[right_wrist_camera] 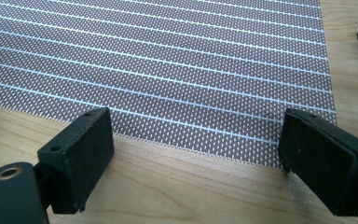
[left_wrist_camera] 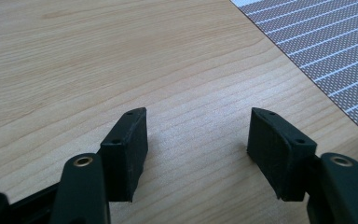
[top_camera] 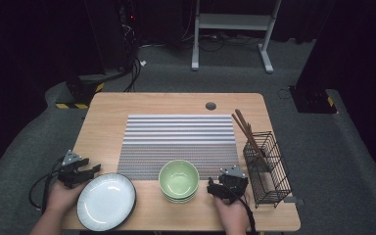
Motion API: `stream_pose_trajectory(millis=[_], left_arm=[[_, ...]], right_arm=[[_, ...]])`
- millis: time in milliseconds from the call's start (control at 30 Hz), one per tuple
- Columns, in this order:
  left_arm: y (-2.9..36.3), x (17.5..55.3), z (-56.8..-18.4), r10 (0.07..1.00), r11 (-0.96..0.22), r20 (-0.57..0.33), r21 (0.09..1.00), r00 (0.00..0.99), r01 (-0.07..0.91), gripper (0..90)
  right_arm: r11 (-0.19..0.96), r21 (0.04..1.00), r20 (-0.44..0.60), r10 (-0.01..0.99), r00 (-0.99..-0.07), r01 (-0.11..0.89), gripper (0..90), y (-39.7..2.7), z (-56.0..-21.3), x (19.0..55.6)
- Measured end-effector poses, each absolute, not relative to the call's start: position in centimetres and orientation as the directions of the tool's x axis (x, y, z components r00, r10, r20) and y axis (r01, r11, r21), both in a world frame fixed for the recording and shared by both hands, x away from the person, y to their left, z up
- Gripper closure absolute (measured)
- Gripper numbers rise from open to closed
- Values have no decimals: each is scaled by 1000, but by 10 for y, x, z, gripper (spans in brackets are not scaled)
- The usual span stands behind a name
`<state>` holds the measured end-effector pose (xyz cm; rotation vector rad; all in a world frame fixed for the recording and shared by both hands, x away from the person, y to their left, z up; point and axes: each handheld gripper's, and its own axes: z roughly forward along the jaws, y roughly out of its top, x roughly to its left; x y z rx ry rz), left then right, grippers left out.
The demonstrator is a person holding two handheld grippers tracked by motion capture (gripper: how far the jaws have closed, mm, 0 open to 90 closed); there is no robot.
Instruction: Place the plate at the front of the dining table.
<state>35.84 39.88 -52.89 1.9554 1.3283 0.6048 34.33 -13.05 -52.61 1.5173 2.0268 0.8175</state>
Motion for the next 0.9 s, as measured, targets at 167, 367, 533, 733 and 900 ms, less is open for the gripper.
stream_pose_trajectory(millis=[167, 367, 533, 733, 900], left_arm=[[399, 358, -529, 930, -237, -5, 757, 368, 609, 379], [399, 358, -529, 930, -238, -4, 756, 368, 609, 379], [399, 358, -529, 930, -239, -3, 757, 368, 608, 379], [399, 358, -529, 930, -238, -3, 757, 368, 609, 379], [399, 358, -529, 930, -238, -3, 757, 368, 609, 379]], right_arm=[[208, 706, -23, 962, -272, 677, 102, -130, -526, 343], [209, 706, -24, 962, -272, 677, 100, -130, -526, 344], [207, 706, -23, 962, -270, 678, 101, -130, -526, 343], [206, 706, -22, 962, -270, 677, 109, -130, -526, 343], [214, 712, -29, 960, -277, 669, 160, -131, -525, 341]])
